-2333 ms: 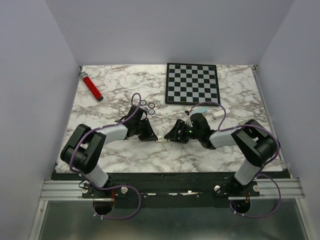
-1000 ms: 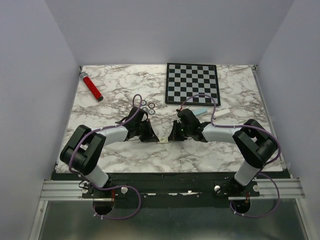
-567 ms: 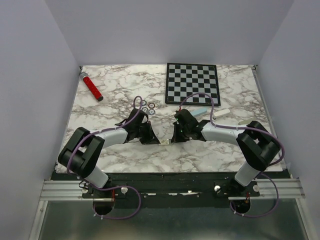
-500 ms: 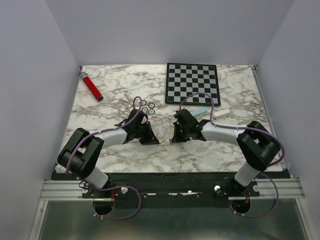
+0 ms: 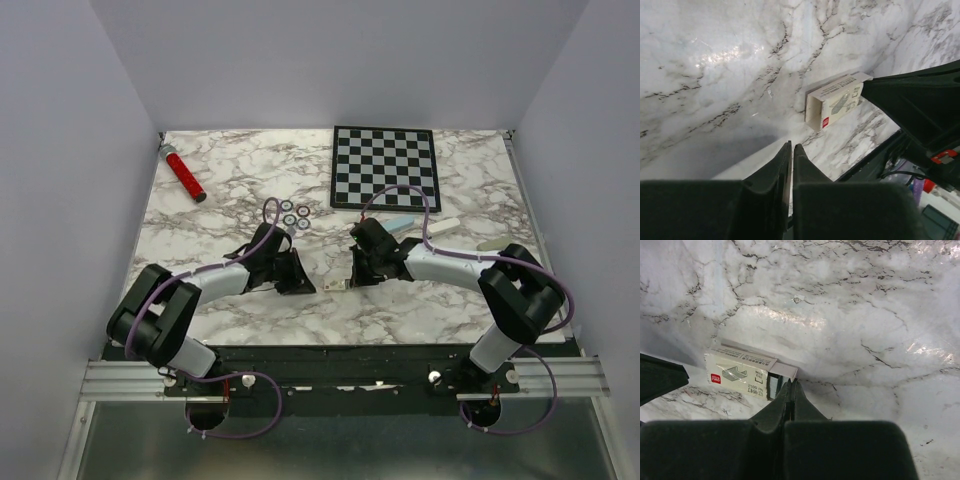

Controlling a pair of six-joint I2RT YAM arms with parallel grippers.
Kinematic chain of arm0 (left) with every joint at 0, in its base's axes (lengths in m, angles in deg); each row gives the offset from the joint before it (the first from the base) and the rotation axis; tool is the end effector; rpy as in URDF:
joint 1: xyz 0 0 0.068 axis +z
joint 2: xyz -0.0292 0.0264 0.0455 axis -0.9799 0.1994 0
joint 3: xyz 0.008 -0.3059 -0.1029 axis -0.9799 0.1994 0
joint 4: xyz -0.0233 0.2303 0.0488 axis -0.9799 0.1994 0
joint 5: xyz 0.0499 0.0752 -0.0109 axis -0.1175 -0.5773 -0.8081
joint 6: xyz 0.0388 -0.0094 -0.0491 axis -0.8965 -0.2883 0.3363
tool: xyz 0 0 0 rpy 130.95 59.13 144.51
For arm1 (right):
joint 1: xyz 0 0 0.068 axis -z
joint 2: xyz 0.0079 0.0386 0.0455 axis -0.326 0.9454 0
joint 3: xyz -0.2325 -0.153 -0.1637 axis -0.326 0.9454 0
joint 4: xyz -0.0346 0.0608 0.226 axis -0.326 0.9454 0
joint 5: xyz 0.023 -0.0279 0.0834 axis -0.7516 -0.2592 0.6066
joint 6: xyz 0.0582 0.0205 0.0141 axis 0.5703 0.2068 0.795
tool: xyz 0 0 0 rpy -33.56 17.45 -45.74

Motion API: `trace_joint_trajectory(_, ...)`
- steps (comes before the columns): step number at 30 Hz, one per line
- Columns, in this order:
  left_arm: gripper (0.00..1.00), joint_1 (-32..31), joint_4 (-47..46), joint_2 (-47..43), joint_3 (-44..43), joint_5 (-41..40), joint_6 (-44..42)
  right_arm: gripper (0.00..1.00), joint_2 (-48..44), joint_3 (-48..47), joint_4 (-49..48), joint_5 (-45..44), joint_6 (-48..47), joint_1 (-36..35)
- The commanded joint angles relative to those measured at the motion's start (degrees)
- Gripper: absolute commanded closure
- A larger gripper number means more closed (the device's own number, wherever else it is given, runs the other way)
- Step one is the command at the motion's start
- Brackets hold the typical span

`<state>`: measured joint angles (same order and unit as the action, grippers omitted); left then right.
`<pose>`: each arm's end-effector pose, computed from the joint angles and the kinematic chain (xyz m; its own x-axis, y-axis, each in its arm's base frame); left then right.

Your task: Load the staples into the stapler

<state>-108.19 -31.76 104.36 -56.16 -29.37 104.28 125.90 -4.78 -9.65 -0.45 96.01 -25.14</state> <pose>0.2063 -0.1421 0.2021 -0.9625 -0.2342 -0.1373 -0.0782 0.7234 -0.6860 0.2218 0.2154 0.2173 -0.9076 -0.0551 -0.4162 -0.1979 0.9305 0.3082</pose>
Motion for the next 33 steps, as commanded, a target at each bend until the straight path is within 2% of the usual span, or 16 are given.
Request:
trace_joint_trajectory(1,0.78,0.16,-3.23,-2.61,0.97,2.56,1.27,0.99,-0.15,0.0,5.32,-2.91,-1.91,-0.05)
trace_joint_trajectory(7,0.47,-0.45,-10.46,0.28,0.36,4.5,4.36,0.99,0.9,-0.26,5.15,-2.47,-1.91,-0.05)
trace_joint_trajectory(8,0.47,-0.8,-10.98,0.9,0.01,4.41,4.44,0.99,0.82,-0.26,5.06,-2.38,-1.91,-0.13)
trace_joint_trajectory(15,0.48,-1.24,-13.8,5.99,-0.7,4.67,5.67,0.99,1.0,-0.18,4.53,-1.94,-1.56,-0.13)
trace_joint_trajectory(23,0.59,-1.33,-17.93,6.79,0.18,5.47,7.7,0.99,1.43,0.09,4.01,-1.68,-1.47,-0.13)
trace_joint_trajectory(33,0.62,-1.42,-18.37,9.25,-0.43,6.17,8.49,0.99,2.14,-0.61,3.65,-0.89,-1.55,-0.22)
